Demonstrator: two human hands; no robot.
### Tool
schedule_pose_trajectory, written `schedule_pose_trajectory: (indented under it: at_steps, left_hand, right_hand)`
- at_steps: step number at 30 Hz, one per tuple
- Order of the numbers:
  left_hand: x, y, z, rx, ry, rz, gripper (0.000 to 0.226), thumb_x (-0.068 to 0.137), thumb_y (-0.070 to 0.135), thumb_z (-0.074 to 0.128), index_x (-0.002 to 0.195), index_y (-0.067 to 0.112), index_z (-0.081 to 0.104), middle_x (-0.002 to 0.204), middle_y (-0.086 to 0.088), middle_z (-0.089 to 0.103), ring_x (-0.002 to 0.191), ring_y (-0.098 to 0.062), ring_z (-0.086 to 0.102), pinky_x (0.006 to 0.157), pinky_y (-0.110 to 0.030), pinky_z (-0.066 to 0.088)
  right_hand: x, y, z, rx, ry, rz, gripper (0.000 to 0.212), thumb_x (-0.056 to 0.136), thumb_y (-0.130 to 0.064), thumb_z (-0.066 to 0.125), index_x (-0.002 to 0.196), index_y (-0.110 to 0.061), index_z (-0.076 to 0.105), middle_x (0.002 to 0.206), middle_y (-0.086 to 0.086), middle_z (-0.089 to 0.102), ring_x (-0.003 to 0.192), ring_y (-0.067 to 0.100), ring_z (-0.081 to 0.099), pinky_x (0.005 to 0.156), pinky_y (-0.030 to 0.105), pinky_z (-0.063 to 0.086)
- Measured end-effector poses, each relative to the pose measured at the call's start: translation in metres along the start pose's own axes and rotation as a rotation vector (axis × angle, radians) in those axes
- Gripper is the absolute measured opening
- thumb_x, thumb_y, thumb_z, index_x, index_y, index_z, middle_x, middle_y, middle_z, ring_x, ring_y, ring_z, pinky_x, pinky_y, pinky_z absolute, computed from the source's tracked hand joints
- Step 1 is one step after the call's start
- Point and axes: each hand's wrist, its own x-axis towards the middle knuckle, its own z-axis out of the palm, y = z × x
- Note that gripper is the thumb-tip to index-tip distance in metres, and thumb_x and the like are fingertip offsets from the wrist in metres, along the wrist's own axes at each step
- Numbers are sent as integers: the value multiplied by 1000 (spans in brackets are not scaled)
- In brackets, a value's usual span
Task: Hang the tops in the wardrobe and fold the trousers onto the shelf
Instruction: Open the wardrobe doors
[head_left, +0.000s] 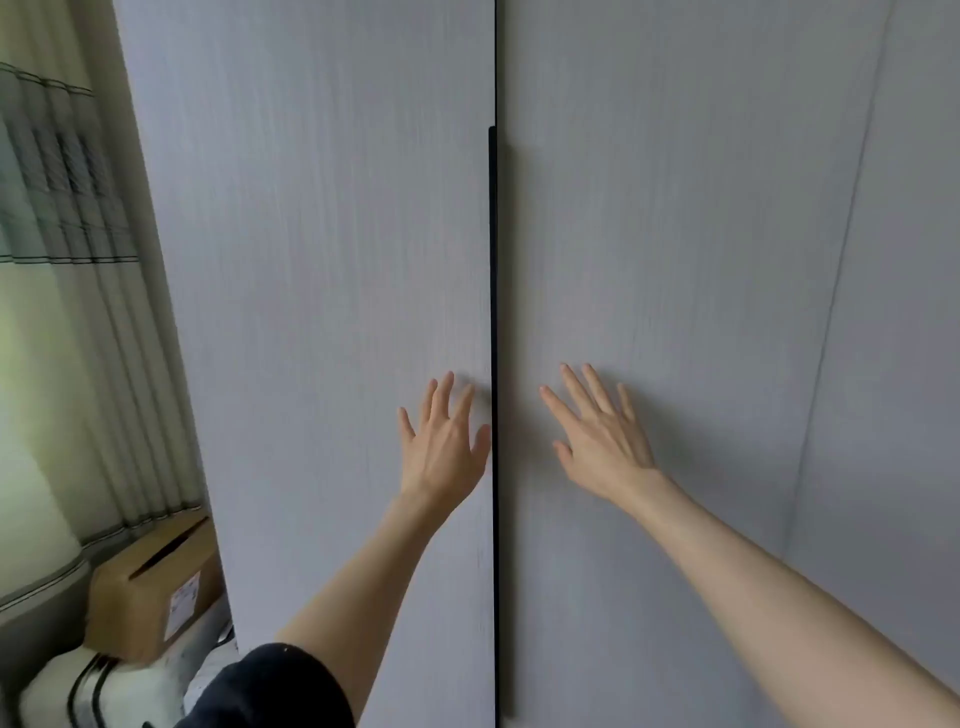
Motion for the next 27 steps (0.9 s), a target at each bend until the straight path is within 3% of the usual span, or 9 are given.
schedule_pose_trajectory:
  at_steps: [5, 9, 12, 20, 25, 27]
  left_hand:
    - [28, 12, 34, -52, 204, -35, 41, 91, 32, 55, 127, 15, 44, 154, -14, 9, 144, -30, -2, 107, -53, 13]
    - [38, 17, 54, -94, 311, -87, 17, 89, 12, 56, 103, 4, 54, 152, -21, 17, 144, -38, 1, 107, -65, 10]
    - [40, 14, 58, -105, 328, -62, 12, 90, 12, 54, 98, 3, 54, 153, -18, 16, 144, -37, -1, 108, -64, 7]
    - [31, 20, 49, -219, 330, -75, 7, 91, 11, 51, 94, 5, 51, 153, -13, 11, 144, -28, -8, 110, -62, 5]
    - [4, 25, 31, -313, 374, -54, 12, 88, 4, 57, 99, 1, 53, 151, -15, 18, 145, -32, 3, 110, -56, 20]
    - [-6, 25, 23, -352, 359, -60, 13, 88, 5, 57, 101, 3, 53, 152, -11, 17, 145, -29, 6, 112, -51, 22]
  right_hand:
    - [18, 9, 28, -70, 63, 17, 77, 91, -32, 52, 151, -30, 4, 158, 2, -16, 144, 28, -18, 113, 59, 4]
    - [19, 10, 45, -103, 300, 1, 84, 68, -23, 80, 143, -20, 41, 153, 11, 29, 141, 38, 24, 103, 67, 25]
    - [21, 12, 52, -132, 401, -15, 87, 58, -21, 85, 138, -18, 49, 148, 12, 39, 135, 39, 36, 98, 68, 30]
    - [18, 12, 48, -79, 329, -7, 88, 64, -20, 81, 142, -22, 42, 152, 7, 32, 140, 34, 28, 104, 65, 24]
    - [17, 17, 45, -127, 160, -27, 90, 86, -37, 61, 151, -29, -1, 159, 0, -12, 146, 28, -10, 112, 59, 3]
    - [17, 17, 42, -139, 100, -16, 92, 87, -45, 58, 150, -29, -7, 157, 1, -19, 145, 28, -16, 112, 59, 2]
